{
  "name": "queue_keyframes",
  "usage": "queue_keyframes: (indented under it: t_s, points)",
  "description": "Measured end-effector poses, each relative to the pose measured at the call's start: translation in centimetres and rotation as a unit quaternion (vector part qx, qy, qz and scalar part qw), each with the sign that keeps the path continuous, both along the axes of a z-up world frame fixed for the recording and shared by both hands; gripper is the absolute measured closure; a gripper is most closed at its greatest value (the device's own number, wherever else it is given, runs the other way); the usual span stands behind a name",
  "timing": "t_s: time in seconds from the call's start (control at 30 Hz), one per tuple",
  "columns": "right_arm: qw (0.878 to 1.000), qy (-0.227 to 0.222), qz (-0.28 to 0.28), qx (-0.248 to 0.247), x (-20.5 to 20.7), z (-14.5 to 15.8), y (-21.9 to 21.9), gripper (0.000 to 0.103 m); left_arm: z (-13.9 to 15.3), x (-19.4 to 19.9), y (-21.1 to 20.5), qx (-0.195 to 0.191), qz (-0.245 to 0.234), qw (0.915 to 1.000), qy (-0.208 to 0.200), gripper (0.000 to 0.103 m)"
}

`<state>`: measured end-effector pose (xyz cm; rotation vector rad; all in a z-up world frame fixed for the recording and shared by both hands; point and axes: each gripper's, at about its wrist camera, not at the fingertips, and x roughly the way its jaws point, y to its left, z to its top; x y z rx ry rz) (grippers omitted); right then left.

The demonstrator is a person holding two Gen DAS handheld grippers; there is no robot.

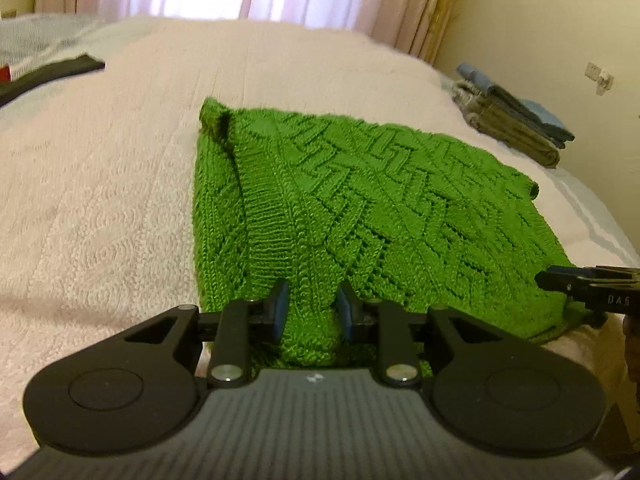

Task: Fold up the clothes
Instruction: 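Press the folded edge flat with both tools, then open both tools and withdraw them from the folded vest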

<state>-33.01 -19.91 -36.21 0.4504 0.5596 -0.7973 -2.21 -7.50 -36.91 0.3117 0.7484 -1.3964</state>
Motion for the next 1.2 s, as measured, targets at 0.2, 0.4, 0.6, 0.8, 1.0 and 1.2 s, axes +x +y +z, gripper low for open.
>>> queue_keyframes:
  t_s: [0.2, 0.4, 0.6, 0.8, 1.0, 1.2]
  points:
    - [0.999, -0.001, -0.020, -0.030, 0.0, 0.0, 1.5, 0.056, 0.3, -1.7, 0.4, -0.010, 0.019, 0.9989, -0.041, 0.081]
    - [0.996, 0.051, -0.072, -0.015, 0.5, 3.1, 3.6, 0.005, 3.1, -4.2, 0.2, 0.051, 0.071, 0.9934, -0.074, 0.075]
    - [0.990, 0.062, -0.127, 0.006, -1.0, 4.5, 7.8, 0.000, 4.8, -7.1, 2.6, 0.066, 0.080, 0.9896, -0.100, 0.059]
    - [0.986, 0.080, -0.142, 0.025, -0.5, 4.7, 9.0, 0.000, 4.2, -7.5, 3.9, 0.098, 0.076, 0.9877, -0.095, 0.054]
    - [0.983, 0.076, -0.165, 0.028, 0.4, 5.5, 8.1, 0.000, 5.4, -7.6, 2.1, 0.108, 0.048, 0.9860, -0.118, 0.043]
    - [0.978, 0.073, -0.190, 0.040, -0.1, 6.0, 8.9, 0.000, 5.8, -8.6, 0.3, 0.108, 0.009, 0.9842, -0.140, 0.043]
